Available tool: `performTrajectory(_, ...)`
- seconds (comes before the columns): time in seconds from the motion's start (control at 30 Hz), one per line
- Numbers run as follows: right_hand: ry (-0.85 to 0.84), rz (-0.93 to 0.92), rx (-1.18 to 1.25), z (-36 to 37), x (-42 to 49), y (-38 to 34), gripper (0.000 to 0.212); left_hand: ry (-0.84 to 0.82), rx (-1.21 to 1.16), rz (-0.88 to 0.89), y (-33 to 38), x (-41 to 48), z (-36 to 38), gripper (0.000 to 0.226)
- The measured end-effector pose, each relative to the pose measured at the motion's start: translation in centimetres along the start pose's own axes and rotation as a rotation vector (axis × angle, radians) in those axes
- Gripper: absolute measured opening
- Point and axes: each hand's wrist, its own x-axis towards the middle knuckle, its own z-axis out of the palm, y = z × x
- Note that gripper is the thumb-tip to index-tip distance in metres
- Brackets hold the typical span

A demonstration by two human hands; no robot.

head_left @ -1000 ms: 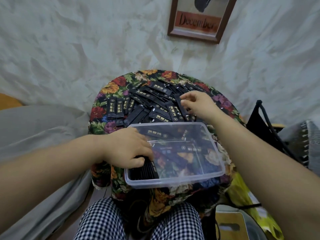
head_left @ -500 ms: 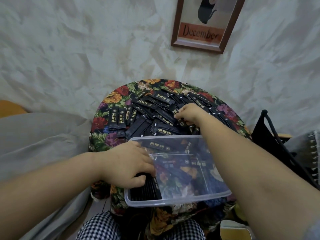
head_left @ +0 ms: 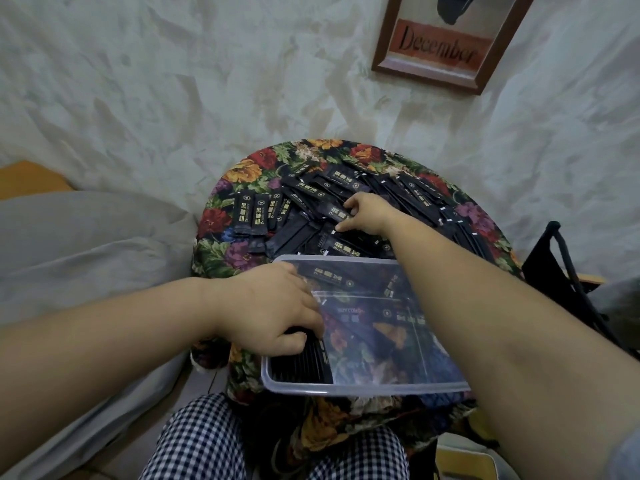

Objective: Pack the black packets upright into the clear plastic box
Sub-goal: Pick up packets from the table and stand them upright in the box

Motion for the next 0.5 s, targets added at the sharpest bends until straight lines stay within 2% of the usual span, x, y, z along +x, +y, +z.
performTrajectory(0.23,0.015,0.036,0.147,-0.5,-0.1,1.8,0.052,-0.002,0.001,0.002,-0.1,0.0,0.2,0.049)
performTrajectory(0.4,0.067,0.028,0.427,-1.4,-1.3,2.2,0.012,-0.004,0.016,-0.002,-0.1,0.0,0.1,0.051)
performTrajectory(0.5,0.171,-0.051,0.305,-2.4,-3.6,1.3,0.008,-0.043,0.018,-0.018,0.0,0.1,0.1,0.057)
